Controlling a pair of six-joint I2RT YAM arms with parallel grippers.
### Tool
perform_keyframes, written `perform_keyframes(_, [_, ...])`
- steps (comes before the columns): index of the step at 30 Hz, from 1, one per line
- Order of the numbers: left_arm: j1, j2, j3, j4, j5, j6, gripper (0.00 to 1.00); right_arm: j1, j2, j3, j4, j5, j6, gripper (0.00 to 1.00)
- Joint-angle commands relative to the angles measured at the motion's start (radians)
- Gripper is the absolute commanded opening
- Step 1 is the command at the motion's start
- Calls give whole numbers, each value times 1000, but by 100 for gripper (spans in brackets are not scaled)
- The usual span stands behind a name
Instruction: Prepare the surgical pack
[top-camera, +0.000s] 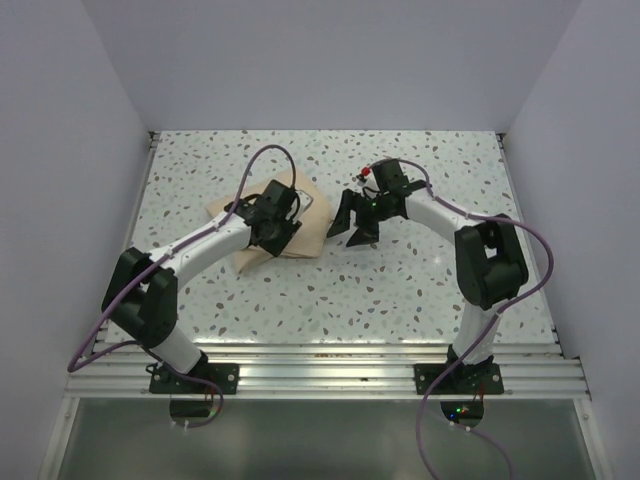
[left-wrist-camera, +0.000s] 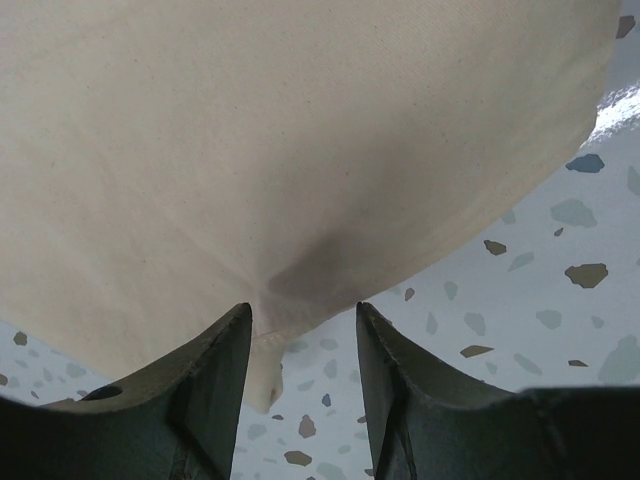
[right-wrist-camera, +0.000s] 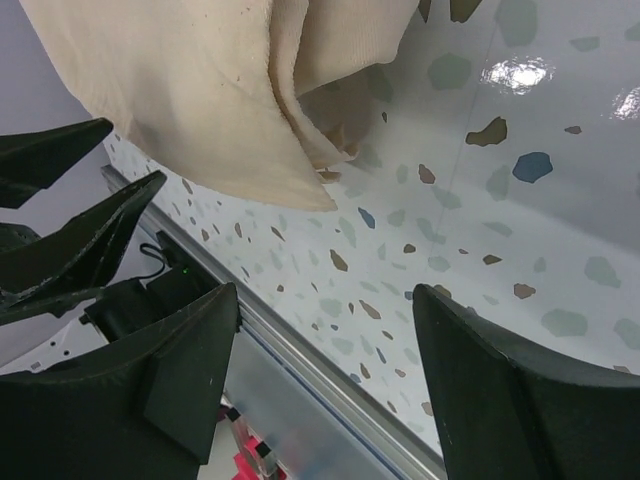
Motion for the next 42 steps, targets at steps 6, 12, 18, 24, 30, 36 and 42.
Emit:
perform_keyframes(6, [-11, -8, -48, 10, -52, -14, 53, 21, -45, -5, 36, -15, 8, 75])
perform_keyframes(12, [-11, -3, -70, 50, -112, -13, 53, 27, -54, -17, 39, -11, 4, 75])
perform_keyframes(18, [-11, -9, -73, 87, -144, -4, 53, 31, -57, -35, 42, -12, 1, 75])
perform_keyframes(24, [-13, 15, -81, 112, -161, 9, 52, 33, -56, -43, 42, -14, -4, 75])
perform_keyframes(30, [-14, -3, -73, 126, -153, 5, 51, 34, -53, -48, 42, -18, -5, 75])
perform_keyframes(36, [-27, -14, -64, 116, -138, 19, 57, 33, -42, -38, 42, -23, -5, 75])
perform_keyframes(42, [-27, -6, -70, 132, -157, 22, 57, 34, -33, -31, 43, -29, -5, 75])
